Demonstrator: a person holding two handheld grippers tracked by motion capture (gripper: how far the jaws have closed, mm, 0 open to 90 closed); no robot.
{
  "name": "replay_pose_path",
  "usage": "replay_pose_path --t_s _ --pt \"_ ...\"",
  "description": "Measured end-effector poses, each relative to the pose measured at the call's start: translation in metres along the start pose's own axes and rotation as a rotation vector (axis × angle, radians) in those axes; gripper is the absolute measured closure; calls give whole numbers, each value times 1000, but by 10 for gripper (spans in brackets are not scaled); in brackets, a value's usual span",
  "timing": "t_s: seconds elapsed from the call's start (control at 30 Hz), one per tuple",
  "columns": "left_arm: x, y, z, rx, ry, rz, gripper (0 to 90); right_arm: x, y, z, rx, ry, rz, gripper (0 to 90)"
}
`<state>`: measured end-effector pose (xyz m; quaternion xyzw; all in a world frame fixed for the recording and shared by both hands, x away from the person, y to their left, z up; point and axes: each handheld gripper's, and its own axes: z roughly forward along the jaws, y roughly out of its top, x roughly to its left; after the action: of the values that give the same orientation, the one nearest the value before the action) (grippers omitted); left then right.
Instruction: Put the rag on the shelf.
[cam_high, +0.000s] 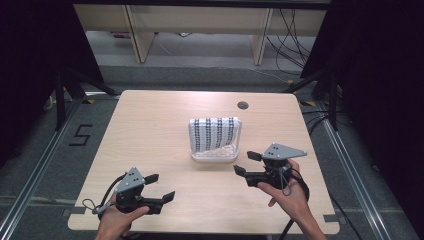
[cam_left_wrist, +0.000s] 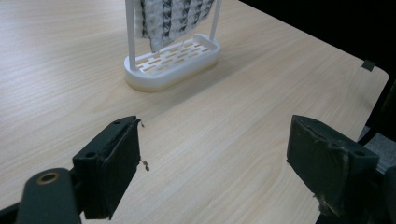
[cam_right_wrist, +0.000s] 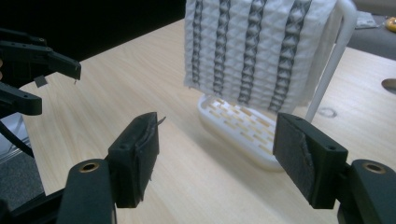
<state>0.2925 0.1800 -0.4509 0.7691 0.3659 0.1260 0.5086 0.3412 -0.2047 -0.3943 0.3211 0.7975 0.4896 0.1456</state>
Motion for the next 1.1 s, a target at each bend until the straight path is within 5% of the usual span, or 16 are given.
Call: replay_pose_path --t_s 0.2,0.23,0.67,0.73,0.77,0.9,1.1 --pt "-5 -7 -3 2 0 2 168 7 -17 -1 34 5 69 324" --pt "-6 -8 -4 12 4 11 168 6 -19 1 17 12 45 323" --pt "-8 -23 -7 44 15 18 168 9 -47 2 58 16 102 275" --pt "-9 -26 -7 39 7 21 168 6 -51 3 51 0 64 244" --pt "-10 -28 -6 43 12 18 168 9 -55 3 56 12 107 225" --pt "-12 -33 -5 49 10 15 168 9 -60 3 60 16 100 219" --pt "-18 -38 -5 69 7 48 168 17 -72 3 94 21 106 215"
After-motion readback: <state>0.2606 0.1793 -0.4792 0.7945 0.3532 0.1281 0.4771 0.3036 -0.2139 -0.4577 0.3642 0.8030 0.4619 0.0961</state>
